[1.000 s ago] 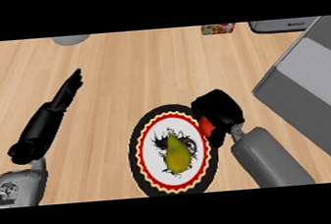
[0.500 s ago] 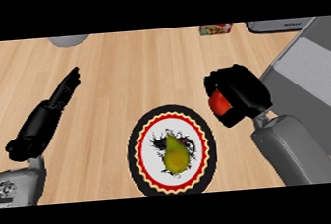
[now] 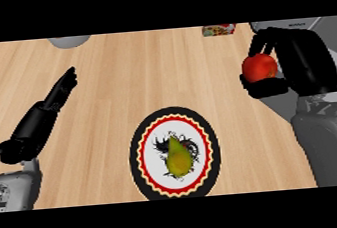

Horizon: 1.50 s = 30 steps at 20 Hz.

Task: Pick the tomato from the plate and place it in the cardboard box

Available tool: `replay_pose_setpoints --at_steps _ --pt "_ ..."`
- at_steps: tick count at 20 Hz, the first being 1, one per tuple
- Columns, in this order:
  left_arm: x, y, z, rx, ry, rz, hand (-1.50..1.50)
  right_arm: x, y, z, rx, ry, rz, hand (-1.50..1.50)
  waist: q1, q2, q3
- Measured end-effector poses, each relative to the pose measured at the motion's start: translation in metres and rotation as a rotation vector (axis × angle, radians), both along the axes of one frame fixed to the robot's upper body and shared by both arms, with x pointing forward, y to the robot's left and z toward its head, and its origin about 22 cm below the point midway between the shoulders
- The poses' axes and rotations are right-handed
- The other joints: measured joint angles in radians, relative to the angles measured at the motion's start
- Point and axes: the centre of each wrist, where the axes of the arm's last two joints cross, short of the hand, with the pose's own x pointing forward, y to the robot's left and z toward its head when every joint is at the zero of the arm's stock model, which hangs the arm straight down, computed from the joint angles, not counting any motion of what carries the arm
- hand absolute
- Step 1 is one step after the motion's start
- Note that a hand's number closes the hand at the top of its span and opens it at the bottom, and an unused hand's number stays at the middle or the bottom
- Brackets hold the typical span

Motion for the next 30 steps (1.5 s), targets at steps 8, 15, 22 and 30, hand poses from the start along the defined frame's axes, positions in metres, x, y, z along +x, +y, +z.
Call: replay_pose_setpoints --at_steps 8,15,22,30 --pt "0.002 -0.010 -0.001 -0.002 -0.002 -0.013 0.00 0.025 -0.076 0.035 0.127 -0.039 -0.244 1.50 0.012 0.005 0.000" --pt "0.003 -0.005 -0.002 0.001 -0.006 -0.014 0.00 0.041 -0.148 0.031 0.037 0.047 -0.339 1.50 0.018 0.008 0.000" --pt "0.004 -0.013 0.003 -0.002 -0.014 -0.023 0.00 0.050 -0.208 0.019 -0.004 0.340 -0.355 1.50 0.030 0.012 0.001" --pt "0.008 -0.017 0.001 0.002 -0.019 -0.028 0.00 0.044 -0.256 -0.001 -0.047 0.601 -0.313 -1.50 0.031 0.014 0.001"
